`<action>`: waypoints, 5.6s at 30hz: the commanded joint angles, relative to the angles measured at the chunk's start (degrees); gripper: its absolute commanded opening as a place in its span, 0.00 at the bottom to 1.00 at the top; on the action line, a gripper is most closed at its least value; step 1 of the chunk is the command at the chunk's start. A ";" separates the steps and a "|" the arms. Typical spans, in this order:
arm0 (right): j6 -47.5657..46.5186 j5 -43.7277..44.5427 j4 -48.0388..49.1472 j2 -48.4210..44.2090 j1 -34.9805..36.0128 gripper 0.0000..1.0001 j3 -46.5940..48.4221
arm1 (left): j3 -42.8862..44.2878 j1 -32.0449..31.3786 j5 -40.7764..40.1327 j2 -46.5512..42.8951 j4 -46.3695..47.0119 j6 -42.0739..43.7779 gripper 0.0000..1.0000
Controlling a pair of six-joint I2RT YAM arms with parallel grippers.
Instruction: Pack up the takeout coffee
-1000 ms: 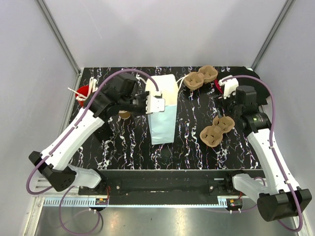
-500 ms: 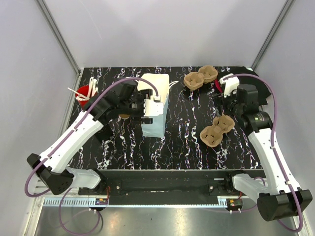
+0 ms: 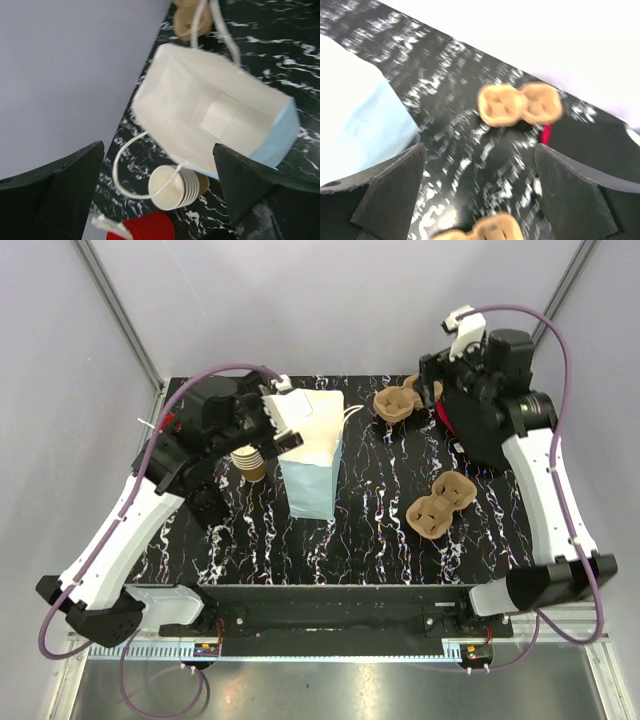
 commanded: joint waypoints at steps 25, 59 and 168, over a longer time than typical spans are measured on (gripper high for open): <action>-10.86 -32.71 -4.39 12.23 9.05 0.88 6.80 | -1.87 27.26 12.34 7.17 4.16 -18.20 0.99; -12.18 -31.13 -5.63 14.51 12.91 0.26 11.46 | 7.00 26.47 16.39 16.23 -0.33 -20.40 0.00; -28.97 -2.21 -0.97 10.12 -8.36 0.50 -41.19 | -1.08 15.66 -6.99 9.03 7.32 -22.51 0.99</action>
